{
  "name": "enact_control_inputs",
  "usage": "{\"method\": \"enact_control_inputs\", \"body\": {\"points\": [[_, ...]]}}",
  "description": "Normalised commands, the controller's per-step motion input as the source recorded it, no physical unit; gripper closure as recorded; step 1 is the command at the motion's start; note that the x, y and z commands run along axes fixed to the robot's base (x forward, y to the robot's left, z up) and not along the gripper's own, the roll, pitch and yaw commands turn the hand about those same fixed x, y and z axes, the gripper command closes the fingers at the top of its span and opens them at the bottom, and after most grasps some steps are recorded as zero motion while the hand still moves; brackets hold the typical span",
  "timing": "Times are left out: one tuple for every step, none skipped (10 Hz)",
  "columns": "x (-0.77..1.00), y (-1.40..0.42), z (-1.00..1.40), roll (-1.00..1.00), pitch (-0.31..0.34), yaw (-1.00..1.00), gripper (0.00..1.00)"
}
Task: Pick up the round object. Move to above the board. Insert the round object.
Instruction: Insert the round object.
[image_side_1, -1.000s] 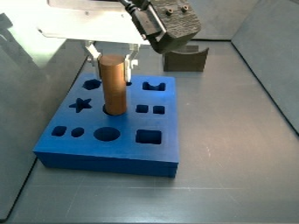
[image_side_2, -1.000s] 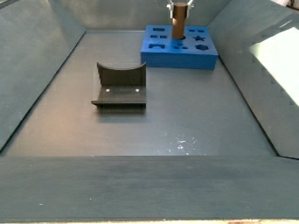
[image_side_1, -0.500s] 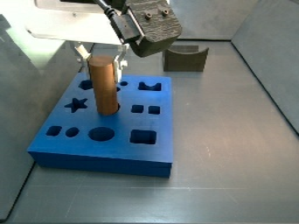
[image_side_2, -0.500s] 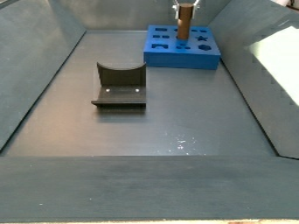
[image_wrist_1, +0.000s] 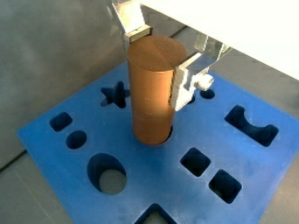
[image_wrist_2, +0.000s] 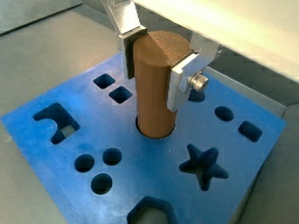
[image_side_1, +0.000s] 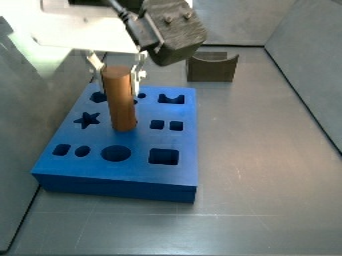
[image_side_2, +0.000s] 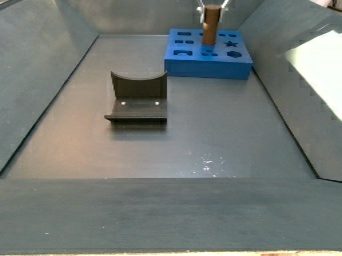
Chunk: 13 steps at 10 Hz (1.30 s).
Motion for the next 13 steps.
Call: {"method": "enact_control_inputs", "body": {"points": [[-0.01,0.00,-0.41,0.00,-0.440,-0.02,1.00],[-0.04,0.00,-0.61,0.29,-0.406,0.00,1.00],[-0.09,-0.01,-0.68,0.43,-0.409,0.00,1.00],[-0.12,-0.08,-0.62,0.65,-0.306,0.00,1.00],[-0.10,-0.11,-0.50,0.82,-0.249,-0.01,1.00],[-0.11,-0.14,-0.60,0.69,-0.286,0.00,1.00],[-0.04,-0.09,-0.78,0.42,-0.311,0.00,1.00],[-0.01,-0.05,-0.95,0.19,-0.297,0.00,1.00],[0.00,-0.05,-0.97,0.16,-0.291,0.00,1.00],[0.00,0.00,-0.99,0.09,-0.157,0.00,1.00],[-0.01,-0.07,-0.69,-0.01,-0.180,-0.07,1.00],[0.00,0.00,-0.07,-0.03,-0.023,0.00,1.00],[0.00,0.00,0.00,0.00,0.000,0.00,1.00]]}}
